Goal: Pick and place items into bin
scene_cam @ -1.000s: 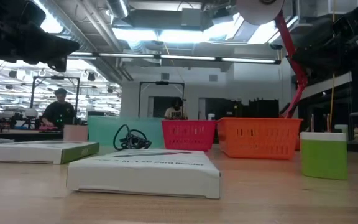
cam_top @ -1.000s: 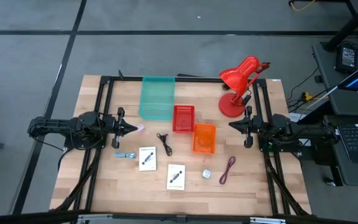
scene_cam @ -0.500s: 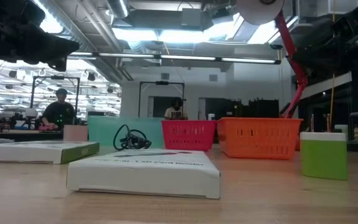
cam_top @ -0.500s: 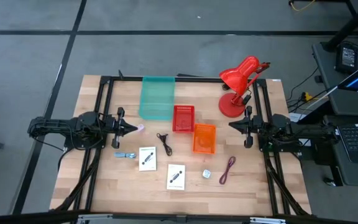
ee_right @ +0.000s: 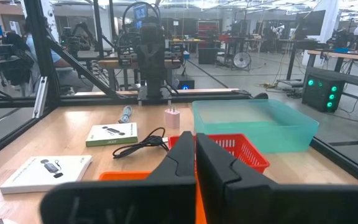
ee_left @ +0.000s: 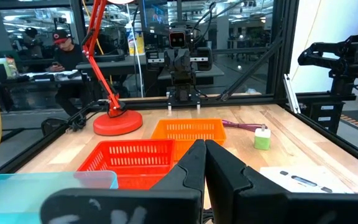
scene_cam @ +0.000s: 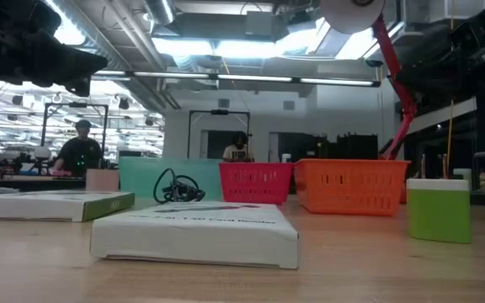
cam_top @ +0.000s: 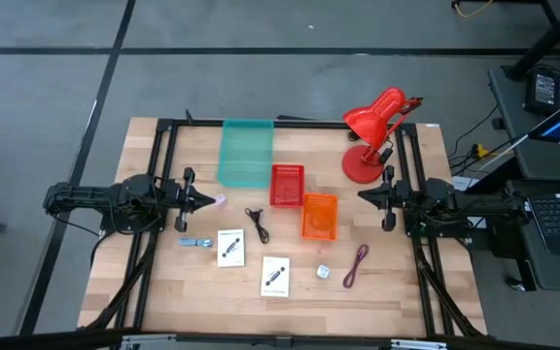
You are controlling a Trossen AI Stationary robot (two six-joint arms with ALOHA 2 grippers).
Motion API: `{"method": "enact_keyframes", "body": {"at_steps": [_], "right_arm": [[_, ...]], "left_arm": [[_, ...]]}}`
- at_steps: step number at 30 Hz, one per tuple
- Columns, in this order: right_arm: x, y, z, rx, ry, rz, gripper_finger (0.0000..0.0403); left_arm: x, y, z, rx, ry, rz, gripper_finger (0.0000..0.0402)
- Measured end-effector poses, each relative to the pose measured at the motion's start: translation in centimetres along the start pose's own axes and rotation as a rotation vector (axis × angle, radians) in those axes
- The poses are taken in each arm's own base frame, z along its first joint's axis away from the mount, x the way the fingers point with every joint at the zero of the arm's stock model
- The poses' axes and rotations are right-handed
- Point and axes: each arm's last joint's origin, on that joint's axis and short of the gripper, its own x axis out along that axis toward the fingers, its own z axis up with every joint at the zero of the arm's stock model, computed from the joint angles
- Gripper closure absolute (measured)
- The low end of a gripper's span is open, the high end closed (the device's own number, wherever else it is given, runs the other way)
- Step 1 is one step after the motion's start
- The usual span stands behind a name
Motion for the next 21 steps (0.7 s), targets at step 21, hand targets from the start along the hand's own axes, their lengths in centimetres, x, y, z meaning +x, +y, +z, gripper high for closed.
{"method": "enact_keyframes", "body": {"at_steps": [21], "right_arm": [[0.00, 0.00, 0.04, 0.000, -0.003, 0.000, 0.0402]], "left_arm": [[0.00, 0.09, 0.09, 0.027, -0.009, 0.030, 0.0396]]}}
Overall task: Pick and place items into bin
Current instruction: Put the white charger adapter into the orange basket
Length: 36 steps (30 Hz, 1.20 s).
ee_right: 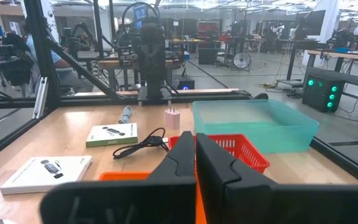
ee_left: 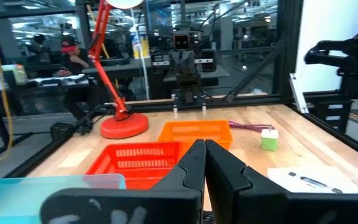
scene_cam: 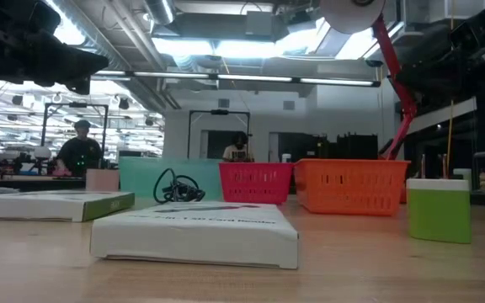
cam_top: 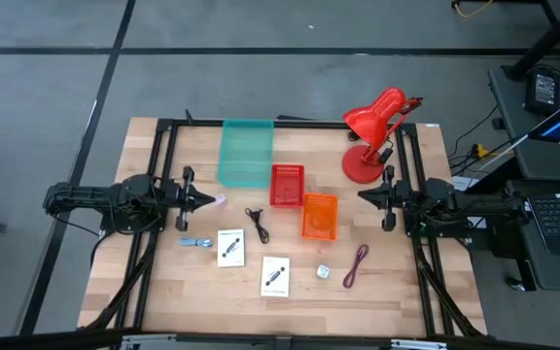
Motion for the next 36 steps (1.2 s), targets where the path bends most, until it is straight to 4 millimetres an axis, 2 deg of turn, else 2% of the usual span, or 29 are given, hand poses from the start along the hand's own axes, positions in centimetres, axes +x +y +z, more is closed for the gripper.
{"method": "enact_keyframes", "body": {"at_steps": [8, 16, 24, 28, 32, 36], "right_arm": [[0.0, 0.0, 0.6, -0.020, -0.028, -0.001, 0.0402], [0.2, 0.0, 2.4, -0.020, -0.023, -0.004, 0.0403], [1.7, 0.1, 3.4, -0.031, 0.076, -0.011, 0.0403], [2.6, 0.2, 3.6, -0.034, 0.066, -0.011, 0.0403], [3.4, 0.2, 3.5, -0.088, 0.075, -0.020, 0.0403], [3.9, 0.1, 3.5, -0.163, 0.065, -0.039, 0.0403]], "left_arm": [[0.0, 0.3, 0.2, -0.002, -0.007, 0.109, 0.0396], [0.3, 0.5, 1.5, 0.001, 0.019, 0.138, 0.0396], [1.6, 0.6, 2.0, 0.005, 0.103, 0.187, 0.0396], [2.3, 0.6, 2.1, -0.009, 0.099, 0.182, 0.0396], [3.0, 0.6, 1.6, -0.090, 0.126, 0.202, 0.0396], [3.6, 0.5, 0.9, -0.091, 0.185, 0.204, 0.0396]]}}
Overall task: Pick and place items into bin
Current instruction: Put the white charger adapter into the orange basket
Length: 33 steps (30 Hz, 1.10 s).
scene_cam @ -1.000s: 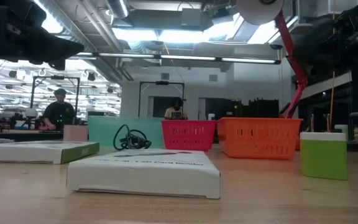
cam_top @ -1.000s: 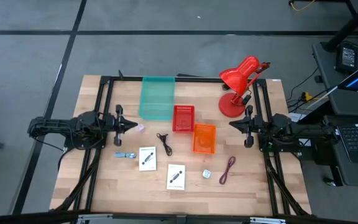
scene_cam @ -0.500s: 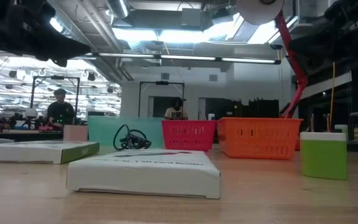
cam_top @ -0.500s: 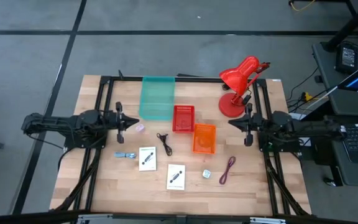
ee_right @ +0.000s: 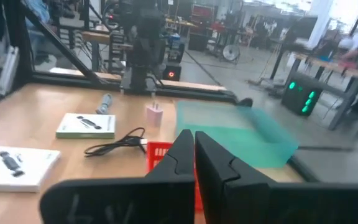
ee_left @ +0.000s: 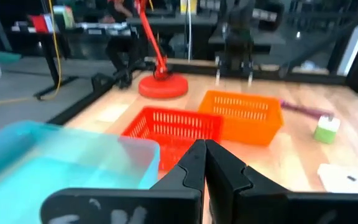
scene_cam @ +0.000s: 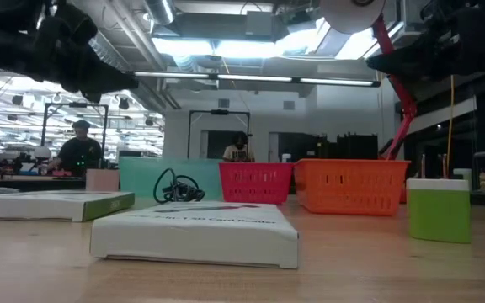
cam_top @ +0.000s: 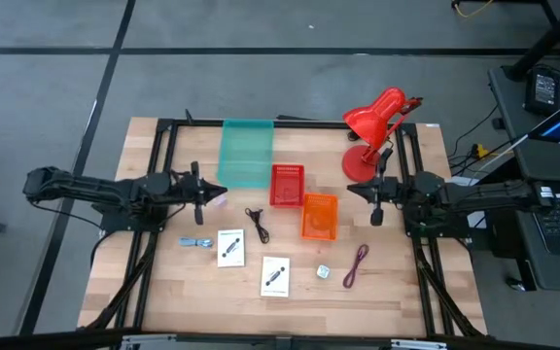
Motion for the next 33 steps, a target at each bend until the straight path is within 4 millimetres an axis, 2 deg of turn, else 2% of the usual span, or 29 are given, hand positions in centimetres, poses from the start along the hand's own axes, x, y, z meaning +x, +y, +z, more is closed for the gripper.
{"method": "enact_keyframes", "body": {"at_steps": [7, 16, 33], "right_arm": [[0.2, -0.3, -0.2, -0.002, 0.012, -0.024, 0.0403], [0.2, -1.4, -0.3, -0.006, 0.031, -0.134, 0.0402], [0.2, -1.6, -0.7, -0.057, 0.069, -0.152, 0.0402]], "left_arm": [[0.2, 0.1, 0.1, -0.049, 0.017, 0.058, 0.0391], [0.1, -1.0, 4.2, -0.114, 0.213, 0.074, 0.0384], [2.0, -6.1, 5.3, -0.249, 0.615, 0.198, 0.0398]]}}
